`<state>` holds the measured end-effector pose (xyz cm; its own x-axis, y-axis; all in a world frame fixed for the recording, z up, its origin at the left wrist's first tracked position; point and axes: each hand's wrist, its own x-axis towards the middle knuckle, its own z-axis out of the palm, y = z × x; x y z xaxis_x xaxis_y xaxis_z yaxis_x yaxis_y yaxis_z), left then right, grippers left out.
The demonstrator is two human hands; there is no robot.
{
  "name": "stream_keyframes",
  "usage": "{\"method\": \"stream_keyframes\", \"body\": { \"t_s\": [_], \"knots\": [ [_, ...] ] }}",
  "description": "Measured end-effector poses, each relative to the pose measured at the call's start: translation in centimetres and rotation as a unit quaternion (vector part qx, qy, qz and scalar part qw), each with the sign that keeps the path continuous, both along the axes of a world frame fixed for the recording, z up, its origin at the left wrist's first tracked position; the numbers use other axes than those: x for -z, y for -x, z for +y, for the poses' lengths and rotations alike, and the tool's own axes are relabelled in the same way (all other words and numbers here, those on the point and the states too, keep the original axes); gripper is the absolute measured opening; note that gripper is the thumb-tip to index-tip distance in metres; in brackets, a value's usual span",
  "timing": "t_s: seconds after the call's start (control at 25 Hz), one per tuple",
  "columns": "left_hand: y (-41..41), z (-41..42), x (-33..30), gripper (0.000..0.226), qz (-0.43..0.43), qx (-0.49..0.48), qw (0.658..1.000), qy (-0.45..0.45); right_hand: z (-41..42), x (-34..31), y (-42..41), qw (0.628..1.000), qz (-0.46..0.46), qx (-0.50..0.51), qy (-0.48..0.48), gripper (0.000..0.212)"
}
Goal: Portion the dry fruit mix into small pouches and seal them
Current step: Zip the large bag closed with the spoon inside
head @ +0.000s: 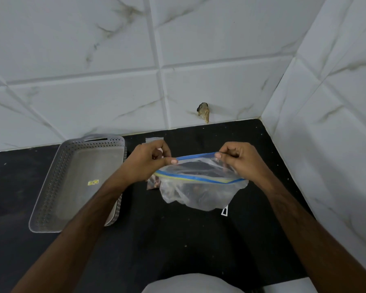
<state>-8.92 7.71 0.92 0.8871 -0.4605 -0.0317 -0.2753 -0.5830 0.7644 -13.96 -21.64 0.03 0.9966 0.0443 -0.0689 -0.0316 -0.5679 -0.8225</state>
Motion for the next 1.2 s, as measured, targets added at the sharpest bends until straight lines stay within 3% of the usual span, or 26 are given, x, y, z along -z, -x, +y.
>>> {"method": "stream_keyframes", "body": {
  "t_s": [0.2, 0.52, 0.72, 0.92, 1.08, 1.2],
  "knots": [
    [-0.5, 0.5, 0.6, 0.034, -0.197, 0.051, 0.966, -0.161, 0.2, -0.1, -0.2, 0.998, 0.037, -0.049, 0.029, 0.017],
    [-1.1, 0.3, 0.9, 0.017, -0.197, 0.059, 0.955, -0.215, -0.6, -1.2, -0.8, 0.994, 0.058, -0.094, 0.026, 0.023],
    [-0.4, -2.4, 0.8, 0.017, -0.244, 0.143, 0.949, -0.141, 0.5, -1.6, -1.0, 0.991, 0.052, -0.119, 0.019, 0.019],
    [-0.1, -5.3, 1.0, 0.020, -0.276, 0.139, 0.946, -0.101, 1.3, -1.3, -1.5, 0.991, 0.026, -0.120, 0.042, 0.015],
    [-0.1, -5.1, 0.9, 0.011, -0.293, 0.139, 0.940, -0.106, 1.1, -1.7, -1.6, 0.990, 0.010, -0.127, 0.052, 0.011],
    [0.2, -4.3, 1.1, 0.023, -0.290, 0.138, 0.939, -0.123, 0.4, -2.2, -2.3, 0.991, 0.003, -0.121, 0.059, 0.008]
  ]
}}
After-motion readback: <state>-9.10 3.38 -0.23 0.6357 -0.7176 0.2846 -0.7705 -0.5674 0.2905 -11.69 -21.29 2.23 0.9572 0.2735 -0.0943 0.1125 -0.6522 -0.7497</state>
